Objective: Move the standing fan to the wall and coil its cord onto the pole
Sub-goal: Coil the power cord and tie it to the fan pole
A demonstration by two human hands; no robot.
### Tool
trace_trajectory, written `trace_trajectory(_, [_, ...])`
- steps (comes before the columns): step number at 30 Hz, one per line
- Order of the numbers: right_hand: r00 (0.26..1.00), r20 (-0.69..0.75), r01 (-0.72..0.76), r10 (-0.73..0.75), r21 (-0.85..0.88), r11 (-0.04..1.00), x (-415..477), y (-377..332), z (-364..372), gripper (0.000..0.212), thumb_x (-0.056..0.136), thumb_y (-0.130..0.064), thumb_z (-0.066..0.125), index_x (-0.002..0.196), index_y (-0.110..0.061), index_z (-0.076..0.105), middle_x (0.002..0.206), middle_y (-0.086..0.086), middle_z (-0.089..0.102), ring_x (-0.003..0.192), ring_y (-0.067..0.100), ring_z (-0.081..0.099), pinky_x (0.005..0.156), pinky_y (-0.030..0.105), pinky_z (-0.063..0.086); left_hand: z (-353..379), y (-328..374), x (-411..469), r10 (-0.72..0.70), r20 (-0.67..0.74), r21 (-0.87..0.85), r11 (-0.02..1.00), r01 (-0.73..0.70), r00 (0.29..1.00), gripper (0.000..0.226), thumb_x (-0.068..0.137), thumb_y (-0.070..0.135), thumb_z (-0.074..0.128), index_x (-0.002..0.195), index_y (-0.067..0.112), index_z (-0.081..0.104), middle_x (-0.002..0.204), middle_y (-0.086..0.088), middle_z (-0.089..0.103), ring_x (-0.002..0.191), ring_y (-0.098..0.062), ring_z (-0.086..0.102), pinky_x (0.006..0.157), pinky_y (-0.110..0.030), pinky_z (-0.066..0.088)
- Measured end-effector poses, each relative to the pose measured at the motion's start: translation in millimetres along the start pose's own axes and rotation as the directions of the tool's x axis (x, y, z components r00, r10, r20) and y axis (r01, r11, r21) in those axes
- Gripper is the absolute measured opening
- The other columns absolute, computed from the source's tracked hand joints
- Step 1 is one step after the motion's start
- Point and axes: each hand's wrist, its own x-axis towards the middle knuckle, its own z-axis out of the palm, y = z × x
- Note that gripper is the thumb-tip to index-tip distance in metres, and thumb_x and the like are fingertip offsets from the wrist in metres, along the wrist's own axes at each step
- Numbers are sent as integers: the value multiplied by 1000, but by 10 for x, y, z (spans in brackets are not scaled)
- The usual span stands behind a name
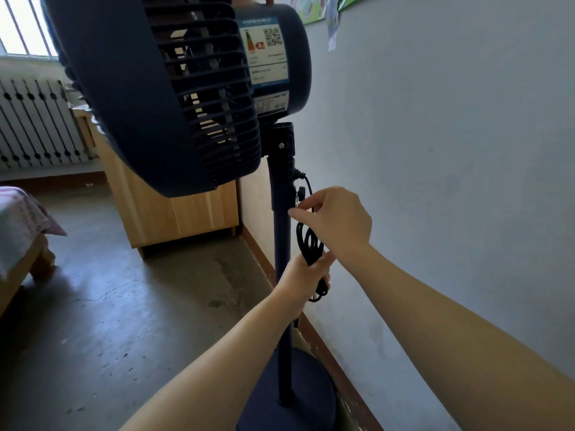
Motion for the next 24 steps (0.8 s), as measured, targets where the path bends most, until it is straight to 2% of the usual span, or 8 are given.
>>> trace_trajectory(4, [998, -69, 0, 3, 41, 999, 9, -35, 41, 11, 79, -41, 65, 80, -33, 73, 77, -14, 60, 66, 4, 54, 49, 17, 31, 16, -25, 39, 1, -30, 7, 1000, -1, 1000, 27, 92, 29, 56, 70, 14, 58, 44, 14, 59, 43, 4, 56, 51, -12, 45])
trace_trajectory(7, [996, -86, 34, -6, 324, 946, 55, -70, -18, 7, 82, -29, 64, 76, -29, 69, 74, -14, 64, 62, 1, 55, 56, 13, 38, -39, -61, 42, 17, 4, -19, 1000, -16, 1000, 31, 93, 32, 55, 70, 11, 58, 47, 10, 59, 46, -2, 57, 59, -18, 46])
trace_trajectory(10, [996, -45, -41, 81, 571, 820, 84, -28, -122, 5, 82, -21, 64, 79, -22, 68, 80, -9, 69, 62, 5, 62, 69, 23, 49, -86, -83, 30, 29, 23, -35, 999, -28, 999, 33, 94, 32, 55, 67, 13, 56, 48, 8, 57, 48, -4, 57, 60, -19, 44])
trace_trajectory(13, [978, 62, -173, 200, 780, 601, 30, 124, -178, 5, 83, -19, 64, 87, -17, 67, 82, -1, 72, 55, 6, 56, 62, 26, 49, -106, -75, 29, 36, 26, -43, 998, -35, 999, 31, 94, 32, 55, 69, 12, 56, 49, 8, 56, 48, -4, 56, 57, -15, 44])
trace_trajectory(15, [965, 86, -211, 248, 816, 538, -16, 268, -198, 5, 84, -17, 61, 87, -18, 65, 79, -2, 71, 56, 7, 50, 61, 24, 46, -120, -67, 32, 37, 28, -43, 998, -36, 999, 30, 94, 31, 55, 72, 10, 57, 51, 8, 56, 48, -3, 56, 52, -11, 45])
trace_trajectory(17, [954, 49, -222, 295, 778, 588, -68, 434, -202, 7, 82, -15, 58, 83, -20, 63, 79, -1, 68, 60, 7, 48, 66, 27, 43, -127, -71, 26, 40, 30, -66, 997, -38, 999, 28, 94, 29, 55, 75, 7, 57, 53, 5, 55, 47, -2, 55, 49, -8, 45])
trace_trajectory(19, [953, -12, -226, 304, 640, 734, -125, 601, -182, 7, 83, -17, 56, 84, -19, 62, 79, -1, 67, 66, 8, 54, 70, 29, 44, -130, -61, 13, 51, 34, -86, 995, -48, 998, 27, 94, 27, 56, 77, 6, 57, 56, 2, 55, 47, -3, 55, 52, -10, 47])
trace_trajectory(24, [990, 22, -143, 142, 214, 966, -232, 839, -87, 13, 83, -26, 63, 76, -15, 64, 70, -4, 66, 68, 13, 62, 61, 24, 45, -116, -21, -21, 71, 72, -145, 988, -60, 995, 14, 93, 22, 57, 85, 10, 57, 56, 3, 56, 53, -12, 57, 70, -32, 52])
